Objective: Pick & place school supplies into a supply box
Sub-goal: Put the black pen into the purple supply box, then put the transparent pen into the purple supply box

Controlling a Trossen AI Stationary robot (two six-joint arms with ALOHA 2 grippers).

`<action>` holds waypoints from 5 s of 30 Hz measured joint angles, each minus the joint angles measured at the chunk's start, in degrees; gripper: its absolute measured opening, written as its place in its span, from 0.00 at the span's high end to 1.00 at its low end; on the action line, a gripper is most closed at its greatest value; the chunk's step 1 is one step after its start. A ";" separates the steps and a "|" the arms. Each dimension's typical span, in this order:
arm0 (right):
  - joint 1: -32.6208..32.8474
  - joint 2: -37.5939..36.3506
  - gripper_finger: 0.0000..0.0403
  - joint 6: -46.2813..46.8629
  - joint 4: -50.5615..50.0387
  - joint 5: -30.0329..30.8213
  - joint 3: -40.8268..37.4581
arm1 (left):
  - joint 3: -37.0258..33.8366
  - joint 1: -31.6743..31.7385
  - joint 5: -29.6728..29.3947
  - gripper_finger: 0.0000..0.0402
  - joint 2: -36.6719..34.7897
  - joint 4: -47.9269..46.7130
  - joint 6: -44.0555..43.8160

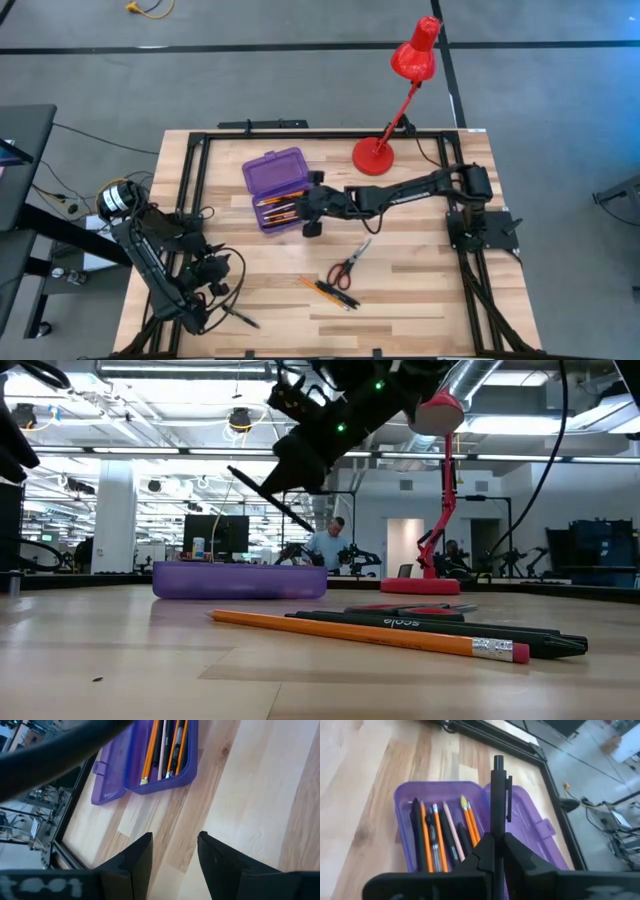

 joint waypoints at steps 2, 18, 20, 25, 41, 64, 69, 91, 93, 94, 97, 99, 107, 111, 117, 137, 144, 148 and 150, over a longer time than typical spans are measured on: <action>-0.15 0.08 0.99 0.00 0.22 -0.33 -0.02 | 0.00 0.13 -0.32 0.64 0.00 -0.01 -0.04; -4.16 5.86 0.99 2.29 10.07 -7.50 0.56 | 0.00 0.27 -2.45 0.64 0.02 -0.18 -1.02; -4.16 7.61 0.99 3.01 9.60 -7.47 0.74 | 0.00 0.25 -2.15 0.64 0.02 -0.17 -1.09; -4.12 9.46 0.99 3.03 9.63 -7.42 2.00 | 0.02 0.25 -1.23 0.64 0.02 -0.55 -0.81; -4.16 9.49 0.67 3.48 2.37 -7.34 3.13 | 0.04 0.27 -0.79 0.64 0.02 -1.22 -1.13; 6.54 -1.33 0.56 2.96 -16.08 1.78 2.92 | 7.45 0.25 4.70 0.64 0.02 13.70 16.97; 8.81 -4.34 0.58 11.53 -26.43 1.82 0.59 | 10.02 0.23 4.22 0.64 0.00 26.66 26.05; 26.09 -9.09 0.62 39.53 -47.45 12.99 -7.78 | -2.16 7.76 28.76 0.64 0.07 54.60 42.26; 27.88 -10.70 0.62 42.06 -49.19 14.19 -7.80 | -2.18 8.06 29.72 0.64 0.31 54.07 42.82; 28.73 -11.70 0.62 43.27 -49.64 14.81 -7.80 | -2.14 8.18 30.79 0.64 0.66 54.11 43.04; 31.35 -14.63 0.63 45.81 -50.55 16.90 -7.80 | -2.13 8.21 33.52 0.64 2.16 54.00 43.69; 33.03 -16.11 0.63 46.53 -50.47 17.52 -7.78 | -2.10 8.09 35.05 0.64 4.05 54.73 43.94; 36.94 -17.99 0.64 46.58 -48.60 23.09 -7.78 | -0.55 7.97 36.31 0.65 9.24 54.11 45.04; 37.15 -17.86 0.65 46.99 -48.39 23.20 -7.78 | -0.29 7.97 36.19 0.71 9.26 52.19 44.64; 37.15 -17.86 0.67 47.53 -48.35 23.25 -7.78 | 0.04 7.99 38.12 0.81 9.33 48.72 44.43; 37.10 -17.77 0.67 47.54 -48.08 26.20 -7.78 | -0.61 10.35 23.79 0.97 9.79 35.96 35.82; 36.96 -17.77 0.67 47.50 -47.94 27.98 -7.78 | -0.59 12.32 14.97 0.97 9.81 27.28 28.05; 36.70 -17.77 0.67 47.47 -47.92 28.82 -7.78 | -0.52 13.85 12.03 0.97 9.75 26.83 27.93; 36.35 -17.77 0.67 47.47 -47.90 28.84 -7.78 | -0.45 14.73 11.05 0.97 9.73 26.89 27.93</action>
